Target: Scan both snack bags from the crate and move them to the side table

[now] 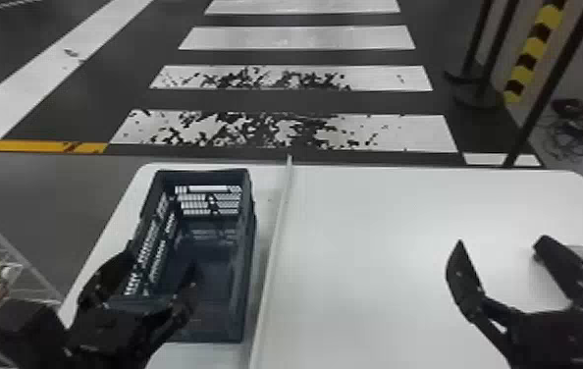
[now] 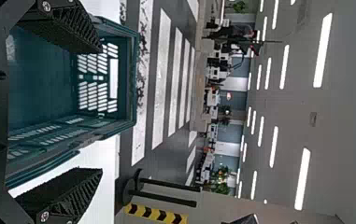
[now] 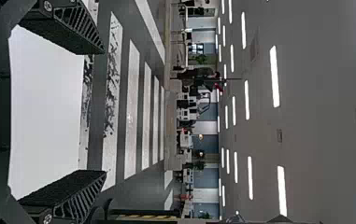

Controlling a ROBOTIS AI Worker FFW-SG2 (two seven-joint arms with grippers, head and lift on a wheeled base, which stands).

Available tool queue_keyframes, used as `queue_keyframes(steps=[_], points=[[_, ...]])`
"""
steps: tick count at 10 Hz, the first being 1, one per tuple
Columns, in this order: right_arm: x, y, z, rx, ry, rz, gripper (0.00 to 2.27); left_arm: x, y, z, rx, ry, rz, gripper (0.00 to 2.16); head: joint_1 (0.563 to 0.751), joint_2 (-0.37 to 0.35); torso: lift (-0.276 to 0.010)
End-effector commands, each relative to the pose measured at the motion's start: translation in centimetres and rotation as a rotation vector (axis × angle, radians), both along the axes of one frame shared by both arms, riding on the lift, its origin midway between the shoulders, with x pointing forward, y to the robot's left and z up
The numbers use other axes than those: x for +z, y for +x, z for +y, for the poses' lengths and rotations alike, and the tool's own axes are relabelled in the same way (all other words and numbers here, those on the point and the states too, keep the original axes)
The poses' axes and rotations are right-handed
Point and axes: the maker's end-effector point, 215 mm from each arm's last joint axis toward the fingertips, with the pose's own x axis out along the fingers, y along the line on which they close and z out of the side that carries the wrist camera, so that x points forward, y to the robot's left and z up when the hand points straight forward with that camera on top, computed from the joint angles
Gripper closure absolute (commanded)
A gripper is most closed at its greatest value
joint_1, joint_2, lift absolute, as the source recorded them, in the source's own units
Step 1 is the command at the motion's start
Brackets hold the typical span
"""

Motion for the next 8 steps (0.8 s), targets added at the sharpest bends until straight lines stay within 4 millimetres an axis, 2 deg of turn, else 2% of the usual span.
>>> queue_keyframes(steps=[1,3,4,5,8], points=[[-1.5,-2.0,-0.2,0.002,-0.005,0.031,0.08,-1.0,-1.9,-0.8,-0.012,-0.019,0.002,0.10,0.695,0.073,-0.095],[-2.6,-4.9,0.2,0.002,0.009,0.024,0.08,-1.0,-4.0,-2.1,0.000,-0.019,-0.040,0.10,0.695,0.063,-0.095],[-2.5,-6.4,0.5,0.008,0.014,-0.016,0.08,-0.6,-5.2,-3.1,-0.023,-0.032,-0.052,0.10,0.695,0.060,-0.095],[-3.4,-7.5,0.4,0.011,0.014,-0.014,0.08,-0.4,-6.1,-3.2,-0.021,-0.043,-0.063,0.11,0.695,0.048,-0.095],[-4.9,-8.7,-0.4,0.014,0.004,0.019,0.08,-1.2,-6.9,-1.6,-0.001,-0.023,-0.046,0.12,0.695,0.038,-0.095]])
